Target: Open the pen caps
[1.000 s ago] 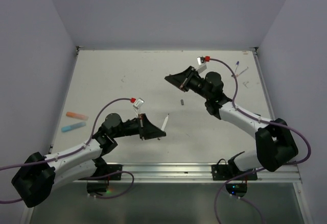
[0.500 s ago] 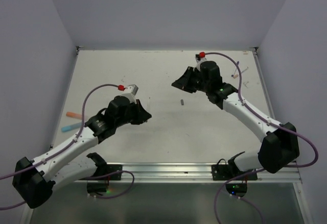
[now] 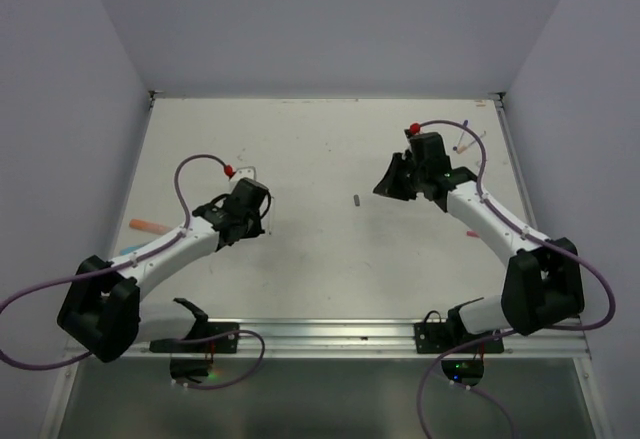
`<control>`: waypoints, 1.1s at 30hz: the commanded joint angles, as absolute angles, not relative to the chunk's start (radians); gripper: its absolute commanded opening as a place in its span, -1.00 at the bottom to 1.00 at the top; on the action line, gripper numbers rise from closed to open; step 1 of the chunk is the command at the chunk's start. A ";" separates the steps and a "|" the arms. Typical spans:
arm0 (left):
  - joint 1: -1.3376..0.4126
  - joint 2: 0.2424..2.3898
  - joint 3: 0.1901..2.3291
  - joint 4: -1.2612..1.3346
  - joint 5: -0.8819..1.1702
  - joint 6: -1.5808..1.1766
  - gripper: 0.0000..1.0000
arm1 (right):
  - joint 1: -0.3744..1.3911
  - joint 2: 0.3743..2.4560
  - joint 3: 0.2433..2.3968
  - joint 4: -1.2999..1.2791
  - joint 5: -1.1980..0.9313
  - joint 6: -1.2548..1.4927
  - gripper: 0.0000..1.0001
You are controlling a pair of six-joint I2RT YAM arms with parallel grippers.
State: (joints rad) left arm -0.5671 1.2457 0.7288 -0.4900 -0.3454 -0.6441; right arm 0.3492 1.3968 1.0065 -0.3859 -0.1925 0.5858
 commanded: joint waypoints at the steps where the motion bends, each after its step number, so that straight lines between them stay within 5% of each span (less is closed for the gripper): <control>1: -0.535 1.299 0.772 -0.419 -0.399 -0.594 -1.00 | 0.321 1.437 0.996 -0.405 -0.178 0.522 -1.00; 12: -0.503 1.424 0.762 -0.279 -0.301 -0.523 -1.00 | 0.298 1.592 1.051 -0.399 -0.192 0.457 -1.00; 19: -0.486 1.446 0.753 -0.241 -0.262 -0.520 -0.74 | 0.295 1.686 1.114 -0.393 -0.209 0.440 -1.00; 33: -0.453 1.515 0.718 -0.143 -0.163 -0.512 -0.62 | 0.293 1.786 1.190 -0.397 -0.244 0.428 -0.98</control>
